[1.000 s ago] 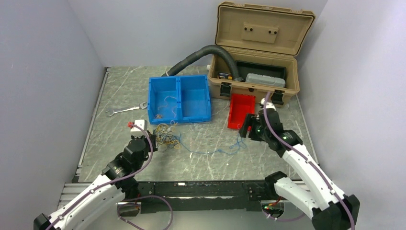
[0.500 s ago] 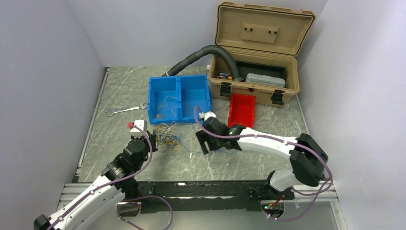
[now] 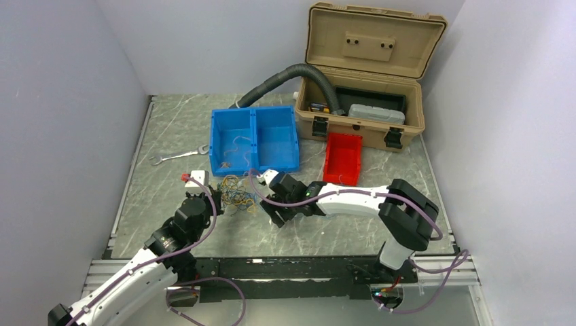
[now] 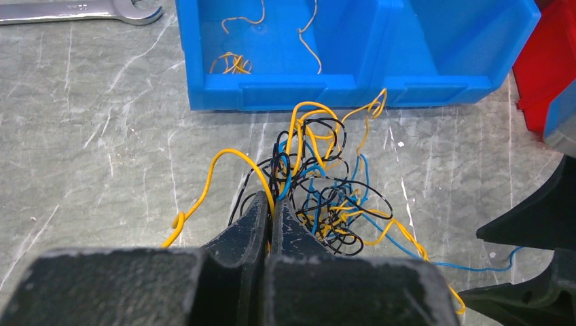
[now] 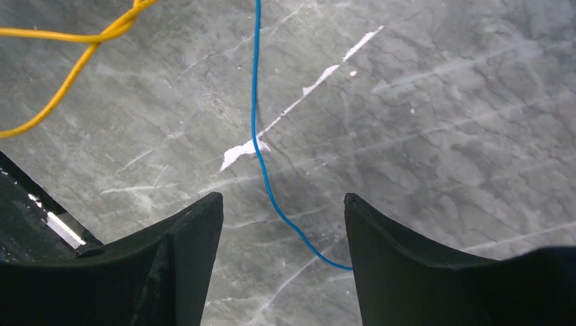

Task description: Untangle the cables

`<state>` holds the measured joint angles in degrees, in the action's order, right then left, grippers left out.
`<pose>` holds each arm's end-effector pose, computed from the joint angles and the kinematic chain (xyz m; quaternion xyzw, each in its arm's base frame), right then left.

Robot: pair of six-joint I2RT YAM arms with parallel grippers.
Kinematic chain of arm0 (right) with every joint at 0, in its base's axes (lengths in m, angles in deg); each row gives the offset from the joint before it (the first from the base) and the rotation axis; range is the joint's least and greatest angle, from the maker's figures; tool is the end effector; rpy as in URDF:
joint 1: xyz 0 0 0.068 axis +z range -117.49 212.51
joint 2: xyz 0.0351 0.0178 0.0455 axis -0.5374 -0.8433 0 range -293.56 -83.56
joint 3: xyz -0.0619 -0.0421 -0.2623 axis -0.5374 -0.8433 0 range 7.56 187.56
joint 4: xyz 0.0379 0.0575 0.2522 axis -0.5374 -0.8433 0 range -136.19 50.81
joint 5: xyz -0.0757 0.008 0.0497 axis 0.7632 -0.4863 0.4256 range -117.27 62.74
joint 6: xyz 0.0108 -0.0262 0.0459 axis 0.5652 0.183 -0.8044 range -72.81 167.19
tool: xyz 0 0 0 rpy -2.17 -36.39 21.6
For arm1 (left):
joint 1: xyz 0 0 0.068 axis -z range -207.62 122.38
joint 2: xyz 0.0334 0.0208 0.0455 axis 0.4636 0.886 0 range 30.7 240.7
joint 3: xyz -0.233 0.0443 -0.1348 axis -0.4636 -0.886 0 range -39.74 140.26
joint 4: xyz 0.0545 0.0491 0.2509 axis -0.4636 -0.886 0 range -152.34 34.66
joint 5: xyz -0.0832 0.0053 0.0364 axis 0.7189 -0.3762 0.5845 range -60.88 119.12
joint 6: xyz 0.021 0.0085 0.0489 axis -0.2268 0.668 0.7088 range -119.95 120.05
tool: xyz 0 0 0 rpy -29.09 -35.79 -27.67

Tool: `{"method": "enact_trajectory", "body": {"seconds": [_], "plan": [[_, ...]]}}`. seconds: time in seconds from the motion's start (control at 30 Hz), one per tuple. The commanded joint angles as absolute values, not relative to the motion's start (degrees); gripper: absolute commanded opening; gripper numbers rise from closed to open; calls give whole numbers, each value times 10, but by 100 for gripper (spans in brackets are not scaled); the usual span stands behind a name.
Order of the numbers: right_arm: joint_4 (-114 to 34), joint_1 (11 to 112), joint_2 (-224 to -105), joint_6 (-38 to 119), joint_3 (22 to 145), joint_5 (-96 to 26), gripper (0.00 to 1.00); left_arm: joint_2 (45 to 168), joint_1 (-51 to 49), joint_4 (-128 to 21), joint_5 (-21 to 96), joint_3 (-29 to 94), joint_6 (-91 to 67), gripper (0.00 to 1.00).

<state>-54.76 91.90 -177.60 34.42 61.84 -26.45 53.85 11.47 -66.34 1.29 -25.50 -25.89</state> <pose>0.1672 0.2817 0.1761 -0.3758 0.8775 0.1700 0.2448 0.1096 -0.0677 0.2026 -0.0461 0.8053 -0.1335 0.5758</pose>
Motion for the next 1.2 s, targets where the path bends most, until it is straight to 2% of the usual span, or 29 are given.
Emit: {"method": "enact_trajectory", "body": {"seconds": [0.0,0.1,0.17,0.23,0.27,0.3,0.6,0.87,1.03,1.17], "plan": [[-507,925,-1790,365,634,-273,66,546,113,-648,12,-247,-254,0],[-497,926,-1792,359,626,-259,55,546,113,-648,10,-246,-255,0],[-489,927,-1787,356,617,-252,42,546,114,-648,10,-246,-254,0],[-485,927,-1777,349,607,-238,21,545,113,-649,7,-247,-256,0],[-484,926,-1770,346,602,-229,6,544,113,-649,6,-248,-257,0],[-484,926,-1762,341,598,-220,0,543,113,-649,5,-248,-257,0],[-503,913,-1551,247,511,-38,0,541,113,-662,-16,-245,-271,0],[-667,783,-1375,115,516,40,0,539,113,-706,-85,-238,-321,0],[-781,763,-1295,22,538,172,0,533,113,-731,-117,-235,-346,0],[-819,756,-1254,-9,541,205,0,528,113,-743,-131,-236,-361,0]]}}
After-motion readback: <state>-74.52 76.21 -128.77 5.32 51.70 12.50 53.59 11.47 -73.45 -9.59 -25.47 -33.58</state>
